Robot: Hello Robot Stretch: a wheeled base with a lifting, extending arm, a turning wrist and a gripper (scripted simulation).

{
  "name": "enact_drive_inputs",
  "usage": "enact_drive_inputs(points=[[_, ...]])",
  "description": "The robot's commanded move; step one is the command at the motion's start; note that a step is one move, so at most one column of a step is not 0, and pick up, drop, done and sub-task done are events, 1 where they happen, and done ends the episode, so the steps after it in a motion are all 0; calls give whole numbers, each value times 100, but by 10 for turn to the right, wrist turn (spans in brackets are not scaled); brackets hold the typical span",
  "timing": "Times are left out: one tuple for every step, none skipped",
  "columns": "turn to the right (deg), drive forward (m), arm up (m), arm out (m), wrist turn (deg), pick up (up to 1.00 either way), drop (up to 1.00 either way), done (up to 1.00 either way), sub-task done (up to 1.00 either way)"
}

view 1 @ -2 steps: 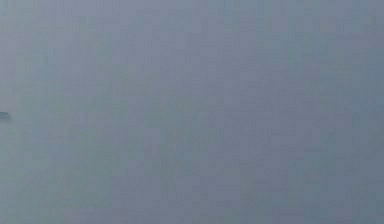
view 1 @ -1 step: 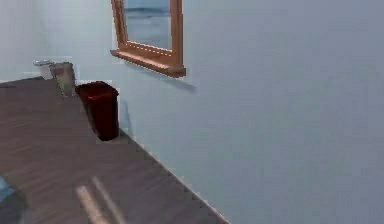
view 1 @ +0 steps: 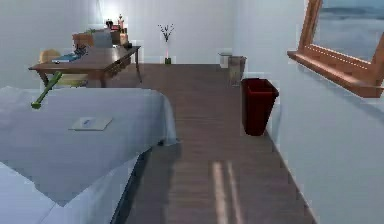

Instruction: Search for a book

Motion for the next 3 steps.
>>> enact_drive_inputs(points=[[-450, 0, 0, 0, 0, 0, 0, 0, 0], [-360, 0, 0, 0, 0, 0, 0, 0, 0], [0, 85, 0, 0, 0, 0, 0, 0, 0]])
